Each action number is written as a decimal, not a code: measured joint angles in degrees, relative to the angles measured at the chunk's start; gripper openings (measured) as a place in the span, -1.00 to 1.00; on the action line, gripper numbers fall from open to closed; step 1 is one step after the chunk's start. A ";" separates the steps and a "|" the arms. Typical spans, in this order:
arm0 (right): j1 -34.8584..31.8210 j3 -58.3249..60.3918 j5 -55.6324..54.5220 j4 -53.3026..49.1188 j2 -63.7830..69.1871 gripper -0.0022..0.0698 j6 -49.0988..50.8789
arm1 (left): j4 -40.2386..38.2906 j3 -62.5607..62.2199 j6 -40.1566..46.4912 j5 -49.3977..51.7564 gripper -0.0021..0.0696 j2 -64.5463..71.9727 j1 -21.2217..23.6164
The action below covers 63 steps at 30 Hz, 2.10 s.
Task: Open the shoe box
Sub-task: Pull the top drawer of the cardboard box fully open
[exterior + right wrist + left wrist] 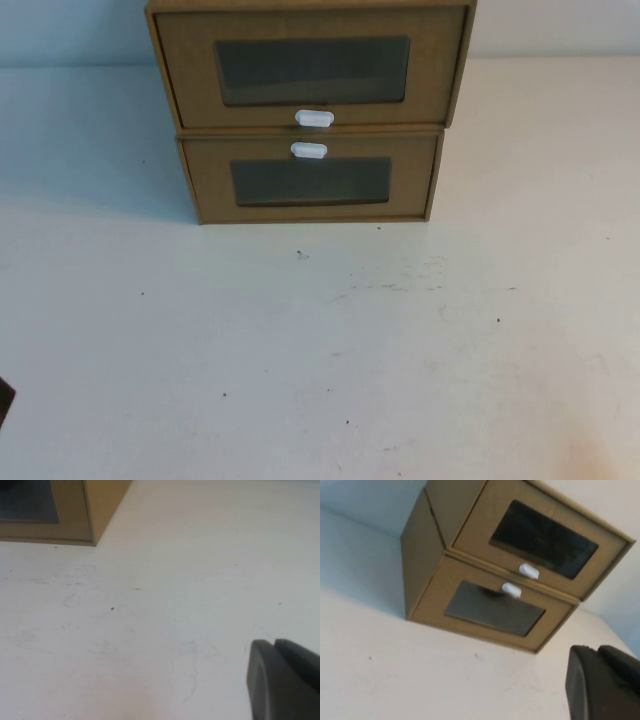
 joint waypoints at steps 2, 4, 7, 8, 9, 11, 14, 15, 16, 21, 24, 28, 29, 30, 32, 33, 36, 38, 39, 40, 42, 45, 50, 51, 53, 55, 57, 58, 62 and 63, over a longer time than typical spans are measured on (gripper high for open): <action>0.00 0.00 0.00 0.00 0.00 -0.97 0.00 | 0.00 -2.32 0.91 2.17 -0.95 4.01 0.00; 0.00 0.00 0.00 0.00 0.00 -0.97 0.00 | 0.13 -4.89 2.99 4.53 -0.95 9.84 0.00; 0.00 0.00 0.00 0.00 0.00 -0.98 0.00 | 0.22 -9.31 8.04 6.87 -0.95 19.44 0.00; 0.00 0.00 0.00 0.00 0.00 -0.98 0.00 | 0.22 -11.38 10.12 7.54 -0.95 23.07 0.00; 0.00 0.00 0.00 0.00 0.00 -0.98 0.00 | 0.10 -13.78 12.37 8.43 -0.95 26.77 0.00; 0.00 0.00 0.00 0.00 0.00 -0.98 0.00 | -0.01 -19.03 17.30 10.70 -0.95 33.50 0.00; 0.00 0.00 0.00 0.00 0.00 -0.98 0.00 | -1.11 -29.07 24.29 16.48 -0.95 44.57 0.00; 0.00 0.00 0.00 0.00 0.00 -0.98 0.00 | -1.74 -33.93 26.76 18.68 -0.95 48.14 0.00; 0.00 0.00 0.00 0.00 0.00 -0.98 0.00 | -2.31 -37.26 28.64 20.34 -0.95 50.98 0.00; 0.00 0.00 0.00 0.00 0.00 -0.98 0.00 | -3.60 -58.05 35.33 26.81 -0.95 66.07 0.00; 0.00 0.00 0.00 0.00 0.00 -0.98 0.00 | -4.08 -70.34 36.51 30.12 -0.95 74.63 0.00; 0.00 0.00 0.00 0.00 0.00 -0.98 0.00 | -5.61 -85.52 36.76 34.30 -0.95 84.18 0.00; 0.00 0.00 0.00 0.00 0.00 -0.98 0.00 | -6.22 -89.19 36.76 35.36 -0.95 86.71 0.00; 0.00 0.00 0.00 0.00 0.00 -0.98 0.00 | -6.75 -92.70 36.76 36.25 -0.95 89.19 0.00; 0.00 0.00 0.00 0.00 0.00 -0.98 0.00 | -7.73 -98.57 36.76 37.57 -0.95 93.55 0.00; 0.00 0.00 0.00 0.00 0.00 -0.98 0.00 | -8.30 -101.58 36.76 38.26 -0.95 95.95 -0.11; 0.00 0.00 0.00 0.00 0.00 -0.98 0.00 | -8.97 -109.72 35.85 39.28 -0.95 103.17 -0.45; 0.00 0.00 0.00 0.00 0.00 -0.98 0.00 | -8.97 -113.96 35.19 39.40 -0.95 107.30 -0.81; 0.00 0.00 0.00 0.00 0.00 -0.98 0.00 | -8.97 -116.11 34.81 39.51 -0.95 109.48 -0.97; 0.00 0.00 0.00 0.00 0.00 -0.98 0.00 | -8.97 -117.69 34.43 39.74 -0.95 111.13 -1.24; 0.00 0.00 0.00 0.00 0.00 -0.98 0.00 | -9.37 -121.09 33.76 40.65 -0.95 114.81 -1.47; 0.00 0.00 0.00 0.00 0.00 -0.98 0.00 | -10.07 -124.28 33.22 41.58 -0.95 118.86 -2.00; 0.00 0.00 0.00 0.00 0.00 -0.98 0.00 | -10.94 -125.52 32.98 41.84 -0.95 121.39 -2.40; 0.00 0.00 0.00 0.00 0.00 -0.98 0.00 | -10.98 -125.62 32.94 41.84 -0.95 121.42 -2.40; 0.00 0.00 0.00 0.00 0.00 -0.98 0.00 | -10.98 -125.77 32.94 41.84 -0.95 121.66 -2.40; 0.00 0.00 0.00 0.00 0.00 -0.98 0.00 | -11.07 -125.80 32.94 41.84 -0.95 121.77 -2.40; 0.00 0.00 0.00 0.00 0.00 -0.98 0.00 | -11.20 -125.80 32.94 41.84 -0.95 121.77 -2.40; 0.00 0.00 0.00 0.00 0.00 -0.98 0.00 | -11.20 -125.80 32.94 41.84 -0.95 121.77 -2.40; 0.00 0.00 0.00 0.00 0.00 -0.98 0.00 | -11.24 -125.80 32.94 41.84 -0.95 121.77 -2.40; 0.00 0.00 0.00 0.00 0.00 -0.98 0.00 | -11.24 -125.80 32.94 41.84 -0.95 121.77 -2.40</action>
